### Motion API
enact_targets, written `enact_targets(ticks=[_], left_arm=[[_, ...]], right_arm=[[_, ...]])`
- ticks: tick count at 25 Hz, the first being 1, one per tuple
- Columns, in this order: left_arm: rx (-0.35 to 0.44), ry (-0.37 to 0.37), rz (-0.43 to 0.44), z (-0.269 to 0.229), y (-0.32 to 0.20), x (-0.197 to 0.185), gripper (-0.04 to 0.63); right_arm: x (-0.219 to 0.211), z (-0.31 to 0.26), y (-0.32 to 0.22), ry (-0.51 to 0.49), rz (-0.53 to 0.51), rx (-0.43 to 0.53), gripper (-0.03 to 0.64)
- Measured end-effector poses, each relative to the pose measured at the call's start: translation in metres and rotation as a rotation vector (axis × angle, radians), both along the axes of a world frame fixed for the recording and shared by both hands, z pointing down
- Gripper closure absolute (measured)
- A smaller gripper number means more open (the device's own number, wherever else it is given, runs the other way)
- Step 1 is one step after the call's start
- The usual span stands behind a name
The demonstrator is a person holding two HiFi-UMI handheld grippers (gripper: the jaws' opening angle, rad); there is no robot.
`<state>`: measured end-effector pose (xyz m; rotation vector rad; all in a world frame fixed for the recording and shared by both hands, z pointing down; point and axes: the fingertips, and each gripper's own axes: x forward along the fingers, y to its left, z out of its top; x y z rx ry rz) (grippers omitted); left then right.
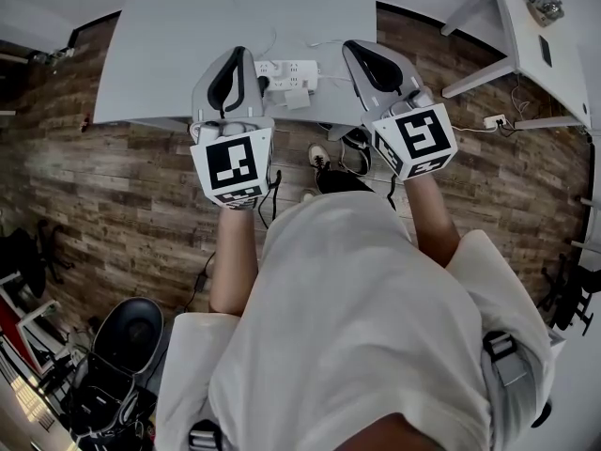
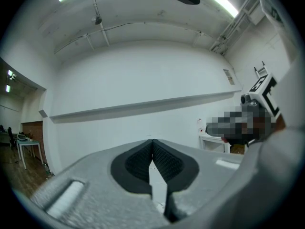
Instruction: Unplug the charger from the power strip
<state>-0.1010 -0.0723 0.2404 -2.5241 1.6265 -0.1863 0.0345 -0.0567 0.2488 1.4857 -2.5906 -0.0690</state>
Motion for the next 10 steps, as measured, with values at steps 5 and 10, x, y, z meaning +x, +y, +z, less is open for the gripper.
enact_targets(ticks=[5,10], left_arm=[[-0.008,0.012,-0.014,0.0,-0.006,0.001,0.591],[-0.021,0.014,-0.036,0.004,-0.012,-0.003,0.591]], right_arm=[[0.002,0.002,-0.004,-0.002,-0.005,-0.004,0.615],[0.003,0.005,-0.007,-0.001,-0.007,-0.007,0.615]])
